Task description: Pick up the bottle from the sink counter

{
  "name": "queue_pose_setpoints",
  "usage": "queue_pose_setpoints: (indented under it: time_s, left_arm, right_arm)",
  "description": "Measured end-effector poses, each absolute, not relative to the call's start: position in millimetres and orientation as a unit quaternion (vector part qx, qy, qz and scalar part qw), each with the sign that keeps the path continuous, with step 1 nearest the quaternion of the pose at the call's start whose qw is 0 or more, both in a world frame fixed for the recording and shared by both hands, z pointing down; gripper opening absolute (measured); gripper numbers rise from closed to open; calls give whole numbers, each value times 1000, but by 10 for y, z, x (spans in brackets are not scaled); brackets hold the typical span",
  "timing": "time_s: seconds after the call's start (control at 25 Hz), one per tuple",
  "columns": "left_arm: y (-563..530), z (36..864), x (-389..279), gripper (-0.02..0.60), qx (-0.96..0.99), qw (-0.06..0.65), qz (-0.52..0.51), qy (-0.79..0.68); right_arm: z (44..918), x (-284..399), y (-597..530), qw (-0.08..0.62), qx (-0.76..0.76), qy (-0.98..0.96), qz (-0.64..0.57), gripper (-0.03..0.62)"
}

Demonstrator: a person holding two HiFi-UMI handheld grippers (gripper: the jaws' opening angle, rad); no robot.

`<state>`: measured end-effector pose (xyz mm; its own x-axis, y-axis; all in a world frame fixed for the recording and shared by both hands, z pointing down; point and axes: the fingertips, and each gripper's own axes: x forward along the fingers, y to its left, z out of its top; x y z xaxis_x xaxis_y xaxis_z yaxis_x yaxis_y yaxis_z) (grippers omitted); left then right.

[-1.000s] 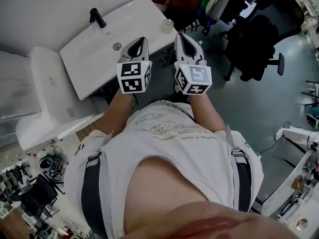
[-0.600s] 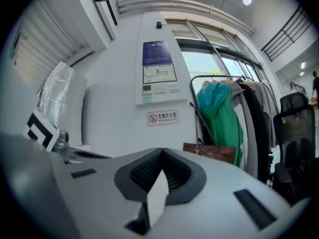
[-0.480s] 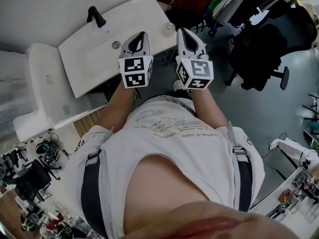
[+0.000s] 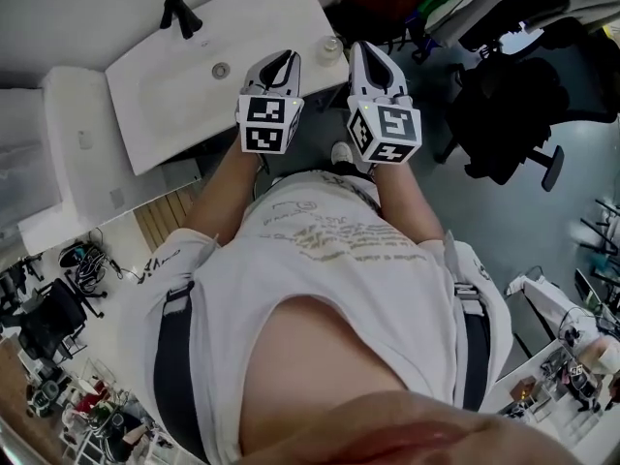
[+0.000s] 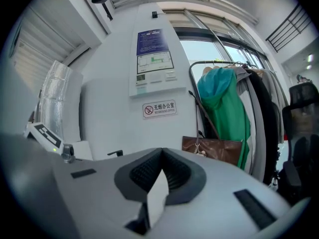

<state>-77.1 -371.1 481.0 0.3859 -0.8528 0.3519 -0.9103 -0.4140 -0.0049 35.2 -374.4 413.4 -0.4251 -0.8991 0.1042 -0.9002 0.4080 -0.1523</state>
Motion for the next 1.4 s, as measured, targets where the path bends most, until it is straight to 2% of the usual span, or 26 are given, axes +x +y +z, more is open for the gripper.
queue_pose_setpoints:
  time_s: [0.2,0.24,0.32,0.48,0.68,1.4]
  left_arm:
    - [-3811,5000,-567,26,833,112,157,-519]
    - [-3836,5041,-539,46,832,117,156,-519]
    - [-3878,5146,-467,181,831,128,162,-516]
    - [-3942,5341,-325,209,823,121,194,-520]
    - [-4058,5624,-132,309,815,126,206,-526]
    - [-4415,6402,-125,348,771,165,230,-571]
  right_arm:
    - [4182,468,-3911,10,525,-845,97,25]
    - [4192,490,-3942,12,523,-847,97,25]
    - [4214,543,-3995,16,518,-850,97,25]
    - [4235,688,-4074,22,510,-854,95,25]
    - [4231,916,-4175,21,508,-856,93,25]
    - [4465,1192,-4320,52,473,-873,107,25]
